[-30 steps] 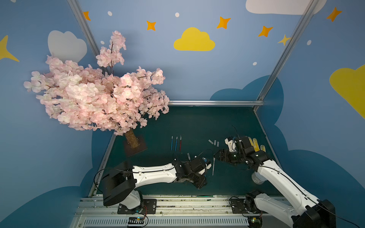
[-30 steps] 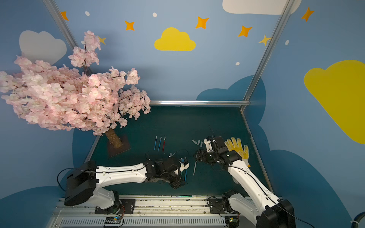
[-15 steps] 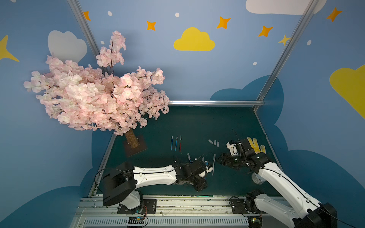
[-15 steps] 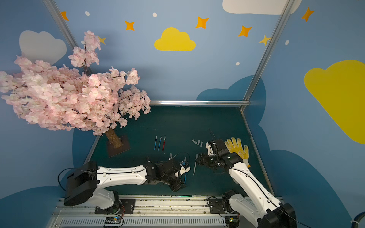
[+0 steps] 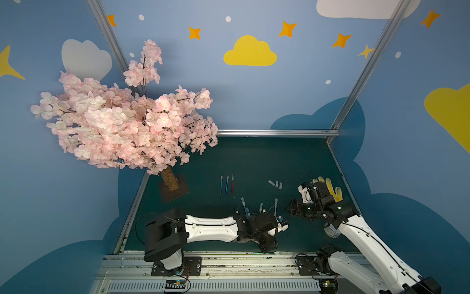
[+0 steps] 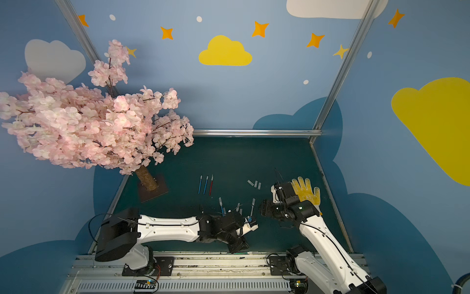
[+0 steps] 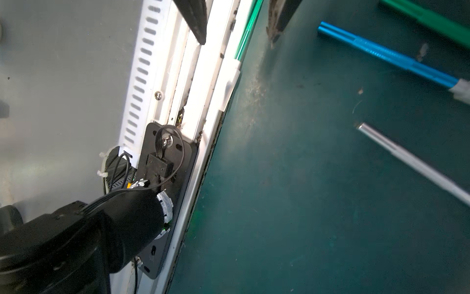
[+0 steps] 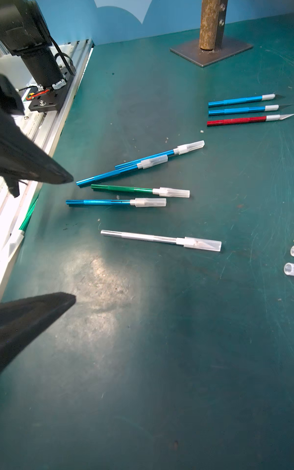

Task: Remove protective caps from carving knives
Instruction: Move the carving knife to the center of the board.

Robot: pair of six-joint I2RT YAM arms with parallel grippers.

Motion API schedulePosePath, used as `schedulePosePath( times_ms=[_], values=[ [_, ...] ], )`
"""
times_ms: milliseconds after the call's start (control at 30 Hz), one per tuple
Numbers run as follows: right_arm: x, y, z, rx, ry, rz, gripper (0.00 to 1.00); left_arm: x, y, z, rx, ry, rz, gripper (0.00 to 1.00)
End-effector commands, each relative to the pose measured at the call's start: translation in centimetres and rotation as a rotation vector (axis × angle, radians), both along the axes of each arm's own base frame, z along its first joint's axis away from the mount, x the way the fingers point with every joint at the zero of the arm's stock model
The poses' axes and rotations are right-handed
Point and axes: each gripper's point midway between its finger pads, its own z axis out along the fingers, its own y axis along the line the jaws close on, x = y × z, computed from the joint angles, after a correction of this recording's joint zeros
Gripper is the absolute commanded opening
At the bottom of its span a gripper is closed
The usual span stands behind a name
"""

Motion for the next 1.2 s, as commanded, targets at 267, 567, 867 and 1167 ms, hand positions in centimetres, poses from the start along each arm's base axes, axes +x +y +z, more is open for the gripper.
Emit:
schedulePosePath(
  times_ms=[267,567,867,1167],
  values=[
    [0.2,-4.4,1.6,-0.115,-0.002,-0.146,0.67,-1.6,-3.1,-0.7,-0.026,0.013,-0.092,0.36],
    [0.7,-5.0,1.9,-0.093,0.005,-0.175,0.67,-2.4,-4.3,-1.7,0.001,0.025,-0.135,0.34],
    [0.8,-4.8,1.9,-0.065,0.002,-0.168,0.67,-2.5,-4.6,-3.1,0.042,0.023,-0.138,0.33],
    [0.8,-4.7,2.0,-0.054,-0.003,-0.167,0.68,-2.3,-4.6,-4.0,0.075,0.02,-0.127,0.32]
  ],
)
